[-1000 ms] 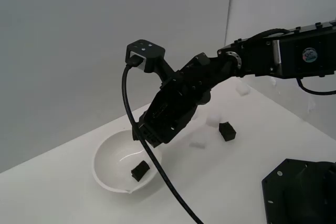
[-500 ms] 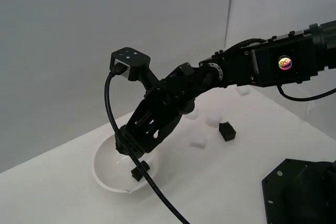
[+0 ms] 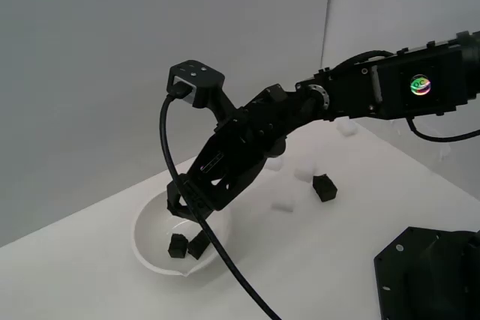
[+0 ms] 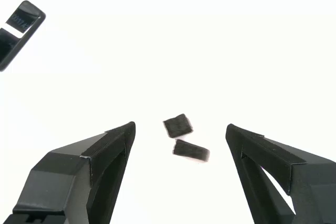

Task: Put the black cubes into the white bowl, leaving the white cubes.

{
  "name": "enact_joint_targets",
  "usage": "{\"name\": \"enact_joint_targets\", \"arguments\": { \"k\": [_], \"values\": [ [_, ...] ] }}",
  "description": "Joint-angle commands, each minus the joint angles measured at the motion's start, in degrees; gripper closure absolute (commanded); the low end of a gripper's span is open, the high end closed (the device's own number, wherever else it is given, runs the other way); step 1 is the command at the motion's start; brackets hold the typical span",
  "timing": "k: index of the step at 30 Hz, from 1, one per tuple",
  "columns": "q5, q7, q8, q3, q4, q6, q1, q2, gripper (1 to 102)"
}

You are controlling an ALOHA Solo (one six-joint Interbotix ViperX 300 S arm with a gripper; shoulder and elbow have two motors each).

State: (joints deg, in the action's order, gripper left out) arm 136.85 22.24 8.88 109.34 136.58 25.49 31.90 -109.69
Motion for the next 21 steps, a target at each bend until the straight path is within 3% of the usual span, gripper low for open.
{"name": "enact_joint_targets", "arguments": {
  "k": [1, 7, 10, 21],
  "values": [
    [1.5, 0.2, 0.4, 4.5, 2.0, 1.1, -2.5, -4.2, 4],
    [7.9, 0.5, 0.6, 11.8, 8.1, 0.9, -12.8, -11.5, 4],
    [9.8, 2.1, 1.0, 14.9, 10.1, -0.4, -17.9, -14.6, 5],
    [13.4, 10.9, 1.1, 21.6, 13.6, -7.9, -33.8, -21.3, 5]
  ]
}}
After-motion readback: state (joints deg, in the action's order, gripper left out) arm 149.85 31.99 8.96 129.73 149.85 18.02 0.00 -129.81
